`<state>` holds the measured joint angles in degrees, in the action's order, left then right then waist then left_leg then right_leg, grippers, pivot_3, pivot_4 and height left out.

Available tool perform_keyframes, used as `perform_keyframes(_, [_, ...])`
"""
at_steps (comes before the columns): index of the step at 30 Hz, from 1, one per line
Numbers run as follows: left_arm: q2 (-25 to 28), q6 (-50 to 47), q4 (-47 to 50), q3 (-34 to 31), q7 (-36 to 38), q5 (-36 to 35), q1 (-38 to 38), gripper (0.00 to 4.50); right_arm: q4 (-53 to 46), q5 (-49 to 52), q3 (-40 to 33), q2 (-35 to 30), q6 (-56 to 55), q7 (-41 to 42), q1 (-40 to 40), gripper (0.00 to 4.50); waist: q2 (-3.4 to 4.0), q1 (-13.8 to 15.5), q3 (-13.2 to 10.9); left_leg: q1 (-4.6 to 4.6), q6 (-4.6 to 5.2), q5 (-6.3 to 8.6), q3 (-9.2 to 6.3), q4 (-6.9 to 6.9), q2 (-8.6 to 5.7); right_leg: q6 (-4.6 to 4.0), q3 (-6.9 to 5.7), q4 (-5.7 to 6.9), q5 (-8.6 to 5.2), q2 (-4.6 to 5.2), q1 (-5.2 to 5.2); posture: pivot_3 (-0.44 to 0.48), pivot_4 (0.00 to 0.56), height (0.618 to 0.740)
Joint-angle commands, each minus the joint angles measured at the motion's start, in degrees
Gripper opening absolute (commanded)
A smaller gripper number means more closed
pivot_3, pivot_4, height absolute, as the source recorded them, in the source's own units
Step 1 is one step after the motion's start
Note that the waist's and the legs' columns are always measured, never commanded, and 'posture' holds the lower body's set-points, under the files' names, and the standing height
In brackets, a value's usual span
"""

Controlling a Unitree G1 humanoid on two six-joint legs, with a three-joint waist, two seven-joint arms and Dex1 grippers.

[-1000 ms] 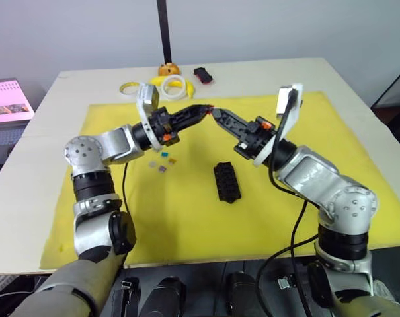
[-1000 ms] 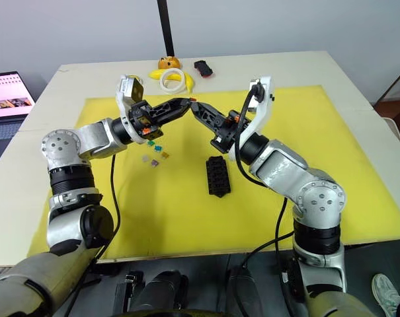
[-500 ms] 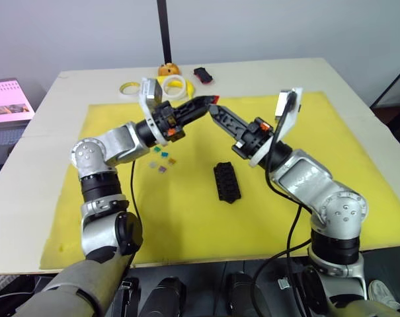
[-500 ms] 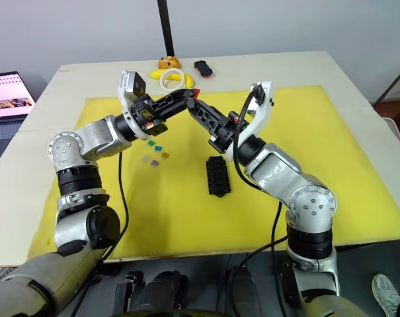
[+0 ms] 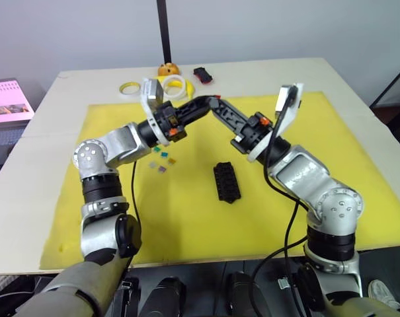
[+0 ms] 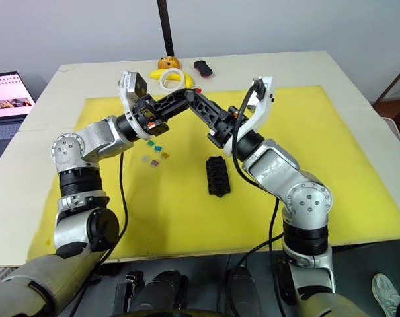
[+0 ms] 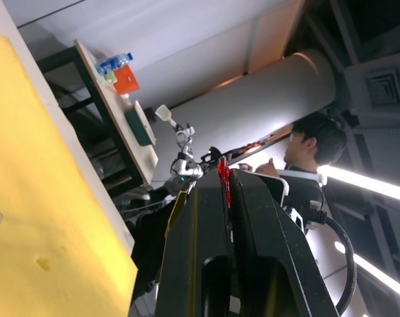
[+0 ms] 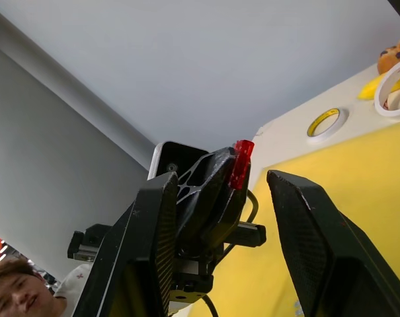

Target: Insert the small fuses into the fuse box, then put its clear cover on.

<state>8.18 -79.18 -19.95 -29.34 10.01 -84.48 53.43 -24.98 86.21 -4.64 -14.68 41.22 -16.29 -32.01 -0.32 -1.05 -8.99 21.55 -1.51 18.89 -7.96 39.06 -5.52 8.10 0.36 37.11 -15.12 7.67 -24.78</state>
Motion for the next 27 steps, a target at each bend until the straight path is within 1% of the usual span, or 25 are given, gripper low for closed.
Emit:
perform_keyframes(1, [0.6,1.0,1.4,0.8,0.3,-2.3,-0.2,0.0,-1.5,0.1,-0.1,0.2,-0.7,0.4,-1.1,1.46,0.0,0.0,0.0,0.0,0.0,0.0,0.0,0.0,0.0,0.0,0.0,0.0,0.0,0.0,0.0,0.0,0.15,0.74])
perform_keyframes(3, [0.8,1.3,1.4,1.2,0.3,-2.6,-0.4,0.0,-1.6,0.2,-0.1,0.2,-0.7,0.4,-1.1,0.49,0.0,0.0,0.0,0.0,0.0,0.0,0.0,0.0,0.0,0.0,0.0,0.0,0.0,0.0,0.0,0.0,0.15,0.74])
perform_keyframes(4, [0.9,1.4,1.5,1.3,0.2,-2.9,-0.5,0.0,-1.6,0.2,-0.2,0.2,-0.8,0.4,-1.2,0.13,0.0,0.0,0.0,0.0,0.0,0.0,0.0,-0.01,0.0,0.0,0.0,0.0,0.0,0.0,0.0,0.0,0.15,0.74])
perform_keyframes(5, [1.0,1.5,1.5,1.6,0.2,-3.1,-0.6,0.0,-1.7,0.2,-0.2,0.2,-0.8,0.4,-1.2,0.06,0.0,-0.1,0.0,-0.01,0.0,0.0,0.0,-0.01,0.0,0.0,0.01,0.0,0.0,0.0,0.0,0.0,0.15,0.74])
perform_keyframes(14, [1.8,2.6,1.6,3.0,0.2,-4.1,-1.2,0.0,-2.4,0.7,0.2,-0.2,-0.3,0.4,-1.2,0.06,0.0,0.0,0.0,-0.01,0.0,0.0,0.01,-0.01,0.0,0.0,0.02,0.0,0.0,-0.01,0.0,0.0,0.15,0.74])
perform_keyframes(17, [2.0,3.1,1.4,3.3,0.2,-4.5,-1.1,0.0,-2.7,-0.6,0.1,-0.7,-0.4,-0.2,-0.9,0.06,0.0,0.0,0.0,0.0,0.0,0.0,0.01,0.0,0.0,0.0,0.02,0.0,0.0,-0.01,0.0,0.0,0.15,0.74])
perform_keyframes(20, [2.0,3.4,1.5,3.5,0.1,-5.0,-1.1,0.0,-2.7,-0.7,-0.1,-0.8,-0.6,-0.5,-0.5,0.95,0.0,-0.1,0.0,-0.01,0.0,0.0,0.0,-0.01,0.0,0.0,0.02,0.0,0.0,-0.01,-0.01,0.0,0.15,0.74])
perform_keyframes(24, [2.1,3.8,1.7,3.9,-0.1,-5.6,-1.2,0.0,-3.3,-0.8,0.2,-0.9,-0.4,-0.7,0.1,2.95,0.0,0.0,0.0,-0.01,0.0,0.0,0.01,-0.01,0.0,0.0,0.02,0.0,0.0,-0.01,0.0,0.0,0.15,0.74])
perform_keyframes(25, [2.1,3.9,1.7,4.0,-0.1,-5.7,-1.2,0.0,-3.4,-0.8,0.2,-0.9,-0.5,-0.7,0.2,3.38,0.0,0.0,0.0,-0.01,0.0,0.0,0.01,-0.01,0.0,0.0,0.02,0.0,0.0,-0.01,0.0,0.0,0.15,0.74])
perform_keyframes(27, [2.2,4.1,1.6,4.0,-0.4,-6.1,-1.1,0.0,-3.5,-0.5,0.0,-0.7,-0.6,-1.1,0.7,3.38,0.0,0.0,0.0,-0.01,0.0,0.0,0.0,-0.01,0.0,0.0,0.02,0.0,0.0,-0.01,0.0,0.0,0.15,0.74])
